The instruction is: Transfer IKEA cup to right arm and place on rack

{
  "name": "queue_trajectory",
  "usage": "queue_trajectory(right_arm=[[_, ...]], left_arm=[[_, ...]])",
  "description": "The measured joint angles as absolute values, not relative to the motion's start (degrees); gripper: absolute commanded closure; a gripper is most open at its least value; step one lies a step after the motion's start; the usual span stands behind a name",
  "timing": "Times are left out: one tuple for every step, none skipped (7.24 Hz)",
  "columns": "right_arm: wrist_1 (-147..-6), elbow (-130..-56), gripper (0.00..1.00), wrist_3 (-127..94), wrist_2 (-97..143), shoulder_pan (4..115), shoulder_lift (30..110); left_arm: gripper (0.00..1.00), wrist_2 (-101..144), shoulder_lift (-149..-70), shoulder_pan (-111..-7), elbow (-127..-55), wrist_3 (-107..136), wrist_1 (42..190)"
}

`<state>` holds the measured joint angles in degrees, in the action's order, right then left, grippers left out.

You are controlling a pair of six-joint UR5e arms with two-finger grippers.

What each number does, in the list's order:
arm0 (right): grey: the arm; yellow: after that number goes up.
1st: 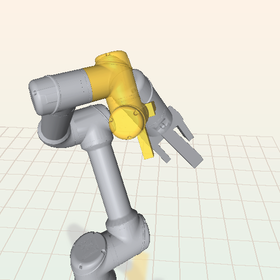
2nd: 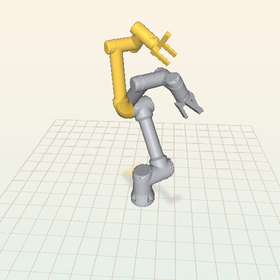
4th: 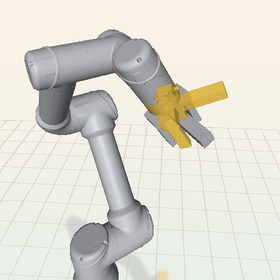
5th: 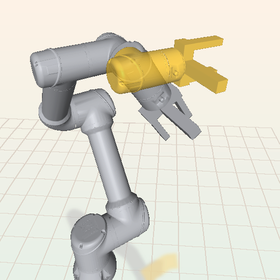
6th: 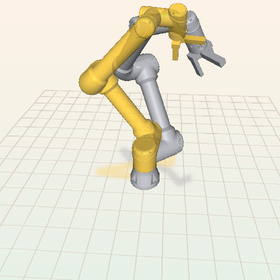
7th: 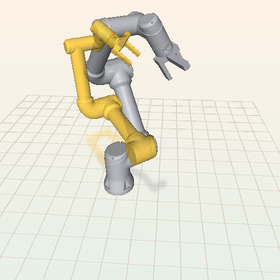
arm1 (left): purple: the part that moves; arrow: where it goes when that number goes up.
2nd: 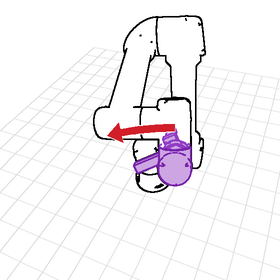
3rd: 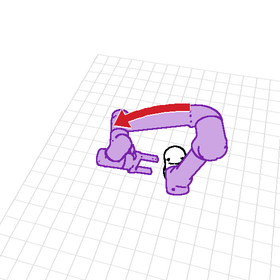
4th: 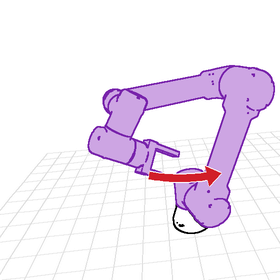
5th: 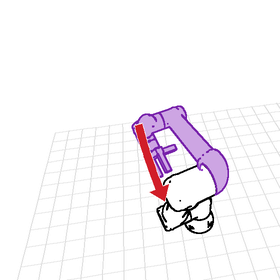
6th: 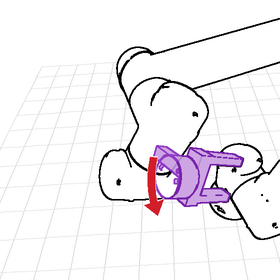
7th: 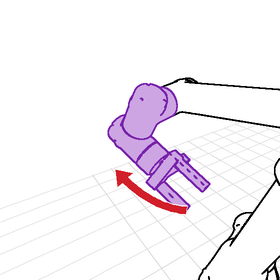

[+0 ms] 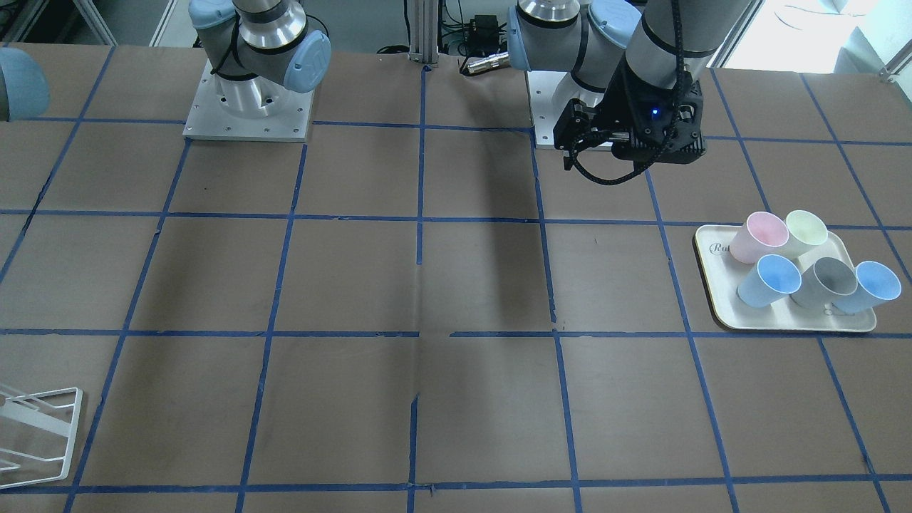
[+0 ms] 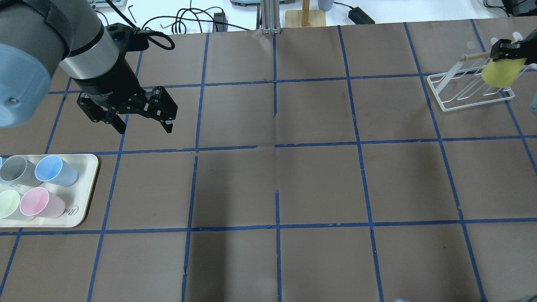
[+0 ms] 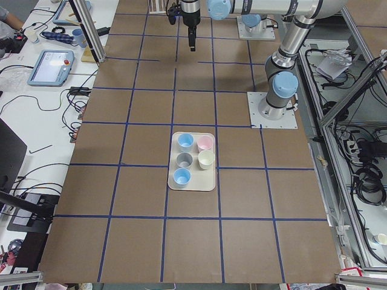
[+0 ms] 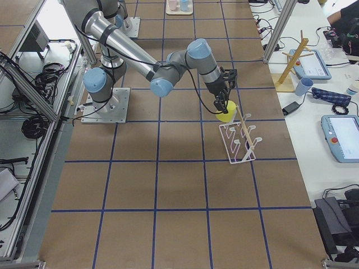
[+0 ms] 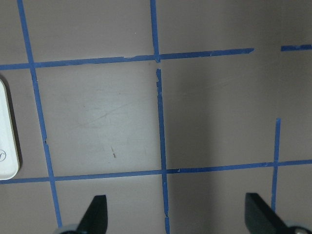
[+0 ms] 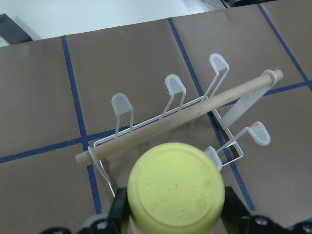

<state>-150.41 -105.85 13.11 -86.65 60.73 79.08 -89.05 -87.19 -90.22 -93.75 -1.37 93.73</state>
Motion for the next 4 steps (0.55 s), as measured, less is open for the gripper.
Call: queue_trajectory(right_arm=[[-152.44, -105.86, 1.00, 13.13, -86.54, 60.79, 78.11], [-153.77, -105.86, 1.00, 13.09, -86.44, 60.90, 77.37], [-154.35, -105.91, 1.00, 12.78, -86.09, 61.03, 76.91], [-154.50, -105.95, 1.00, 12.12, -85.66, 61.11, 76.73]], left_arm=[[0.00, -88.98, -87.26, -90.24, -93.79, -1.15, 93.19], [0.00, -88.96, -87.29, -90.26, -93.83, -1.01, 92.90], [0.00, -88.95, -87.31, -90.26, -93.85, -0.93, 92.78], [0.00, -88.92, -87.32, -90.26, -93.86, -0.90, 92.74]])
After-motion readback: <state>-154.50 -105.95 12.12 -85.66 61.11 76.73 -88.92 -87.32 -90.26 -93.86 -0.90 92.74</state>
